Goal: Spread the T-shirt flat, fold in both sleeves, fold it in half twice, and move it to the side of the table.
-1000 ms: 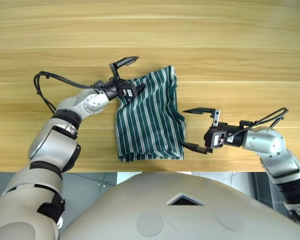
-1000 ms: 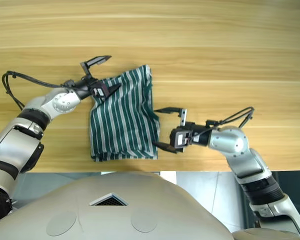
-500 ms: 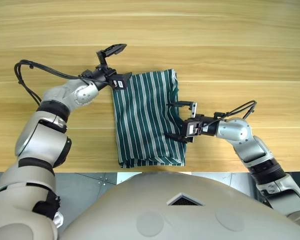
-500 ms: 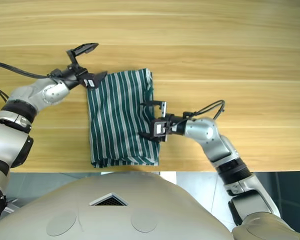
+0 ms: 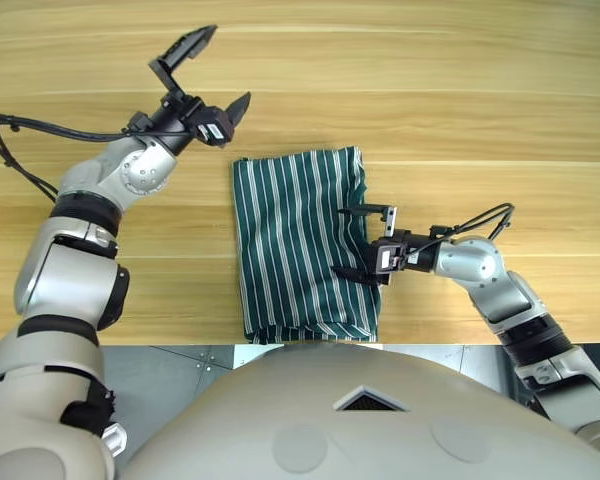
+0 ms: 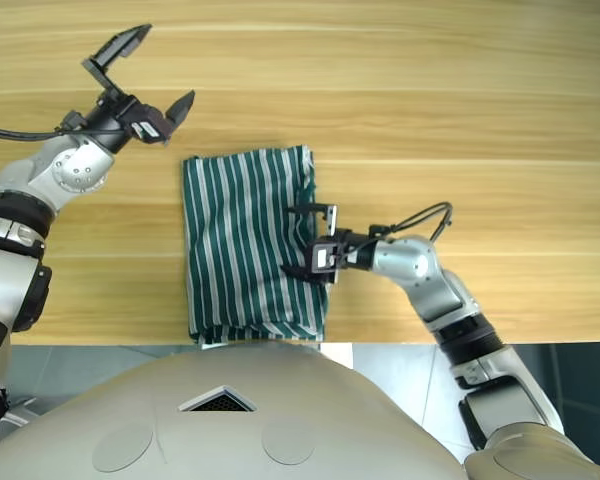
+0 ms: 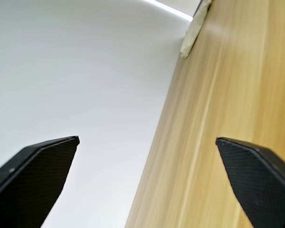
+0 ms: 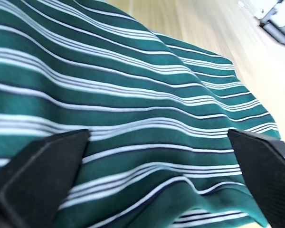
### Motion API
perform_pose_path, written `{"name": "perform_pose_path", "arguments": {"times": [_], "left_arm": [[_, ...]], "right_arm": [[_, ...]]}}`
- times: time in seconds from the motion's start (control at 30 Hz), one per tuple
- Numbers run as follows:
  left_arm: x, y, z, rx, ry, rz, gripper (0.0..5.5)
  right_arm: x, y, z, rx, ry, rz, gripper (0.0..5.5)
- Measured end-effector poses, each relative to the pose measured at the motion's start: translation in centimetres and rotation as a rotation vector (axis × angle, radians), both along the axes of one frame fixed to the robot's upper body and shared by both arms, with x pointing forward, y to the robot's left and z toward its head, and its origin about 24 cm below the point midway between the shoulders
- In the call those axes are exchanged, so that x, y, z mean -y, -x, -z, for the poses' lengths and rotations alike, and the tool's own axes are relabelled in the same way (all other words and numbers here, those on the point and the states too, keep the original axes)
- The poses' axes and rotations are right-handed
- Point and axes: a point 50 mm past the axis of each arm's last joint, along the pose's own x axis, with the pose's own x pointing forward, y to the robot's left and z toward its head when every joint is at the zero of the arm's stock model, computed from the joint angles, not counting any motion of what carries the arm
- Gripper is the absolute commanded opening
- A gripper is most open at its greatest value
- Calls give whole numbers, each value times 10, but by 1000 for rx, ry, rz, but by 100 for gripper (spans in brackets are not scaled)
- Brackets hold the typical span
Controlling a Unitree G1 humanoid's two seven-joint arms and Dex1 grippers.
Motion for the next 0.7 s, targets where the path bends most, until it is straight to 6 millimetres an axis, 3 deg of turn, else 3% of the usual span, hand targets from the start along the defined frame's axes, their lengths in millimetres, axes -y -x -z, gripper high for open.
{"name": "perform_pose_path", "arguments": {"times": [0.2, 0.33, 0.5, 0.7], "left_arm": [[-5, -1, -11, 23, 79, -13, 535], [-7, 3, -7, 14, 99, -24, 535], [-2, 7, 1, -8, 128, -24, 535], [4, 13, 15, -47, 147, -28, 535]], "right_arm": [[-2, -16, -29, 66, -109, 20, 540], [-17, -38, -43, 133, -191, 61, 540], [-38, -63, -22, 164, -145, 167, 540], [-63, -80, 21, 159, -52, 262, 540]]}}
